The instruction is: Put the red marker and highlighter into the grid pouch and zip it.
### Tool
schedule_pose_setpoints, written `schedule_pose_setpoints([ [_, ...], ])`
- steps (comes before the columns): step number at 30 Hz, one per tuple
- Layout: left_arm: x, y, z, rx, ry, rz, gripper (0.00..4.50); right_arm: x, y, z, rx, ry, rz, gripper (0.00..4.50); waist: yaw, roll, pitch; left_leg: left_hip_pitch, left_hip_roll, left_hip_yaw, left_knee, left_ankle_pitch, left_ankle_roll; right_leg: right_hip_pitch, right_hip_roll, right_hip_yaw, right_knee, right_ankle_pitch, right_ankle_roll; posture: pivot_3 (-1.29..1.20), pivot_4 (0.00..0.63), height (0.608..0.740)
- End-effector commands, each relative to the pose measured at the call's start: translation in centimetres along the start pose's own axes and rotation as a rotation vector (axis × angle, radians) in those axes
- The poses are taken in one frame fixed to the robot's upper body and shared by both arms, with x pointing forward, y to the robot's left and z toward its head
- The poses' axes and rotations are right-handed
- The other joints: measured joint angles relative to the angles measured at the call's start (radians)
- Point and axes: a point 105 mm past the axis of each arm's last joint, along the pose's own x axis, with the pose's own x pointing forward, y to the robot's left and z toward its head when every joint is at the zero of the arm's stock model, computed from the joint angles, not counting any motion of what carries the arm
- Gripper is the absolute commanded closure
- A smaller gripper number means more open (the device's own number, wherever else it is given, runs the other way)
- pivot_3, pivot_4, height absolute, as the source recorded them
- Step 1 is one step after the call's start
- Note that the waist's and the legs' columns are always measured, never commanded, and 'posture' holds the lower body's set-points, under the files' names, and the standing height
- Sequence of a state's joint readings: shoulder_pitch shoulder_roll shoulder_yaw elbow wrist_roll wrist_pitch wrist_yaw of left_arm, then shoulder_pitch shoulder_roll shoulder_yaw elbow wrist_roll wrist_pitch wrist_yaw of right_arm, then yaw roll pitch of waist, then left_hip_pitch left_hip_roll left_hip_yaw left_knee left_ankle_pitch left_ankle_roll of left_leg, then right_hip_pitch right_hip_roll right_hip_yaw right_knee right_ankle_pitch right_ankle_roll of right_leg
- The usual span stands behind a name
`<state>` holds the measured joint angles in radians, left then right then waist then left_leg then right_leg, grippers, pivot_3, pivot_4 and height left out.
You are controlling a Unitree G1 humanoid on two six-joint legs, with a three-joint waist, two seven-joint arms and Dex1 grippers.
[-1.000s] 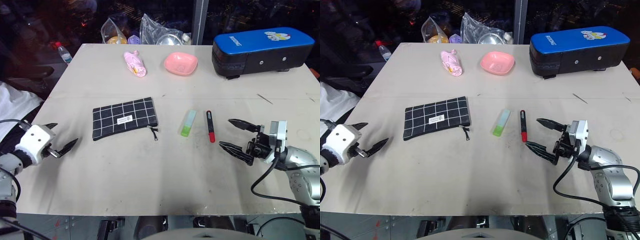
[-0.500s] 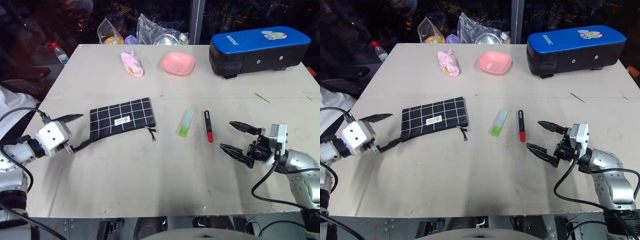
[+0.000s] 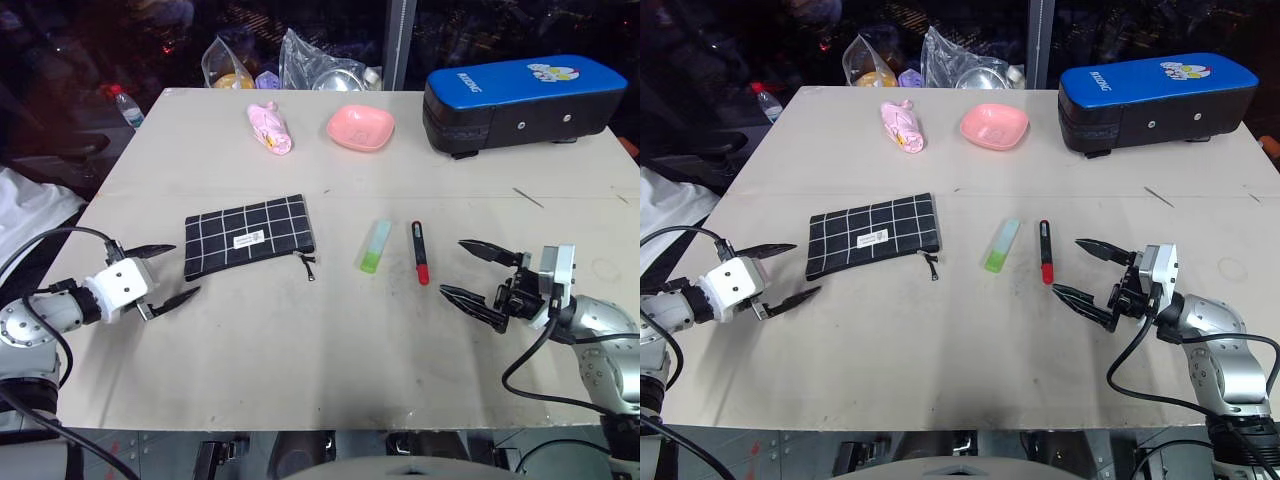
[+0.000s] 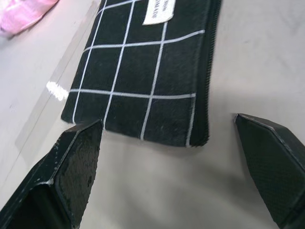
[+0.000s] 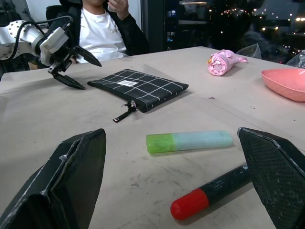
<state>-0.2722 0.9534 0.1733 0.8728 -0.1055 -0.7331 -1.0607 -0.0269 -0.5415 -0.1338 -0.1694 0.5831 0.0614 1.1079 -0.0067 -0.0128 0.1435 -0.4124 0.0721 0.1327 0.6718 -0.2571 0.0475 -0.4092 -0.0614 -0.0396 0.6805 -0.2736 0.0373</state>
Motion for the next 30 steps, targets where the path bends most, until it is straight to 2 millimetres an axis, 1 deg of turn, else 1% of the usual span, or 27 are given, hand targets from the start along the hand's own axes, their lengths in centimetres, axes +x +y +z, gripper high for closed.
schedule_pose_setpoints([
  [1, 1.2, -1.5, -1.9, -0.112, 0.077, -0.059, 0.0, 0.2, -0.2, 0.7, -0.03, -0.024, 0.008, 0.03, 0.003, 0.006, -0.003, 0.0, 0.0, 0.0, 0.0, 0.0, 0.0, 0.0, 0.0, 0.0, 0.0, 0.0, 0.0, 0.0, 0.15, 0.74],
  [3, 2.1, -1.6, -1.7, -0.145, 0.073, -0.086, 0.0, 0.3, -0.3, 0.7, -0.034, -0.025, 0.011, 0.03, 0.013, 0.012, -0.007, 0.001, -0.001, 0.001, 0.0, 0.0, 0.0, 0.001, 0.001, -0.001, 0.0, 0.0, 0.0, 0.0, 0.15, 0.74],
  [5, 3.1, -1.9, -1.8, -0.178, 0.088, -0.134, 0.0, 0.3, -0.5, 0.8, -0.039, -0.025, 0.013, 0.03, 0.025, 0.015, -0.008, 0.003, -0.002, 0.002, 0.0, 0.001, -0.001, 0.003, 0.002, -0.001, 0.001, 0.0, 0.0, 0.0, 0.15, 0.74],
  [9, 4.2, -2.1, -1.6, -0.187, 0.113, -0.195, 0.0, 0.3, -0.5, 0.8, -0.045, -0.027, 0.013, 0.03, 0.038, 0.019, -0.011, 0.015, -0.001, 0.001, -0.001, 0.001, -0.002, 0.015, 0.003, -0.003, -0.001, -0.001, -0.001, 0.0, 0.15, 0.74],
  [13, 5.1, -1.8, -1.2, -0.192, 0.117, -0.213, 0.0, 0.1, -0.5, 1.0, -0.045, -0.032, 0.001, 0.03, 0.048, 0.025, -0.014, 0.015, -0.001, -0.001, -0.001, 0.001, -0.002, 0.015, 0.002, -0.002, -0.001, -0.001, -0.001, 0.0, 0.15, 0.74],
  [17, 5.7, -1.9, -0.8, -0.182, 0.111, -0.248, 0.0, 0.0, -0.3, 1.0, -0.04, -0.031, -0.003, 0.03, 0.051, 0.029, -0.017, 0.015, -0.001, -0.001, -0.001, 0.001, -0.001, 0.015, 0.002, -0.002, -0.001, -0.001, -0.001, 0.0, 0.15, 0.74],
  [22, 6.5, -1.8, -0.1, -0.158, 0.09, -0.258, 0.0, 0.1, -0.1, 1.0, -0.028, -0.032, 0.009, 0.03, 0.054, 0.031, -0.018, 0.014, -0.002, -0.003, -0.001, 0.001, -0.001, 0.015, 0.0, -0.003, -0.001, -0.001, -0.001, 0.0, 0.15, 0.74],
  [25, 6.9, -2.2, 0.0, -0.147, 0.095, -0.288, 0.0, 0.3, -0.1, 1.0, -0.025, -0.032, 0.016, 0.03, 0.058, 0.031, -0.018, 0.014, -0.002, -0.004, -0.001, 0.001, -0.001, 0.015, -0.001, -0.003, -0.001, -0.001, -0.001, 0.0, 0.15, 0.74],
  [30, 7.9, -2.7, 0.7, -0.183, 0.084, -0.34, 0.0, 0.5, -0.1, 1.0, -0.024, -0.033, 0.028, 0.03, 0.066, 0.031, -0.018, 0.014, -0.003, -0.004, -0.001, 0.001, -0.001, 0.015, -0.002, -0.003, -0.001, -0.001, -0.001, 0.0, 0.15, 0.74],
])
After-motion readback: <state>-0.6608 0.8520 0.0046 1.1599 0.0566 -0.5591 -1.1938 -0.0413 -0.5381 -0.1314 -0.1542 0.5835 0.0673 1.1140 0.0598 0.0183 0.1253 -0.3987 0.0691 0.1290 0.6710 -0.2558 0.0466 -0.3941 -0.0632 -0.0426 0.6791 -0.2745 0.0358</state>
